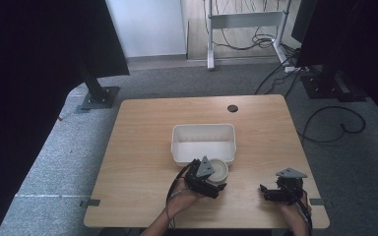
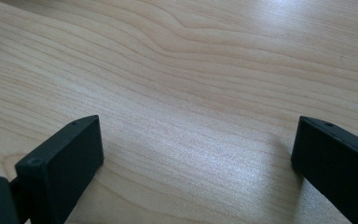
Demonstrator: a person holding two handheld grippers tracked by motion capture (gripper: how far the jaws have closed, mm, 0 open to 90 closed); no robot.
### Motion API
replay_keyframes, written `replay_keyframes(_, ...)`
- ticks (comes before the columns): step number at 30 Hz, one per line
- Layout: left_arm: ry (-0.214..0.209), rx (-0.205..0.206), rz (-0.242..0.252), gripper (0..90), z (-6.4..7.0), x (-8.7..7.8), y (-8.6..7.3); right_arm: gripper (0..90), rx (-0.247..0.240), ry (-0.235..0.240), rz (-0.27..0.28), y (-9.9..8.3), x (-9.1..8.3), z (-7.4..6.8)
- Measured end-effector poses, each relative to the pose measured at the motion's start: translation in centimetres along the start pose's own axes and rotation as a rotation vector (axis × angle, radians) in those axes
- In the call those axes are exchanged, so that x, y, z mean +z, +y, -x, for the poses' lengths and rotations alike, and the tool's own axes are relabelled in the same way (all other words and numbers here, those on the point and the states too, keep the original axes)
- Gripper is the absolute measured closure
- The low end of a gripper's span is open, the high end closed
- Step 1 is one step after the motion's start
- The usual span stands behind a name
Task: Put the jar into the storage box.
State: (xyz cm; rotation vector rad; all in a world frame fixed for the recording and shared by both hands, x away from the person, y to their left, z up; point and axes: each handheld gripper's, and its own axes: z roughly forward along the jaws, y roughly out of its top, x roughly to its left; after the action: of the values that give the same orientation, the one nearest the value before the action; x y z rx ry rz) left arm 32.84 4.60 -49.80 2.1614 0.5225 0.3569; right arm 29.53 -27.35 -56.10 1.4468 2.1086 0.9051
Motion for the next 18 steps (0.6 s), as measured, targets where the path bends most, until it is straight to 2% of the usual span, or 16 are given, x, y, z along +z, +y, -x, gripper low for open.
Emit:
replay_keyframes(11,0.050,-0.032,0.021,9.7,-2.3,-0.9,0.6,1.7,0.000,0.000,0.000,0.0,0.0,0.0)
replay_keyframes(18,0.082,-0.047,0.017,9.7,-3.4,-0.8,0.6,1.7,0.000,0.000,0.000,0.0,0.0,0.0)
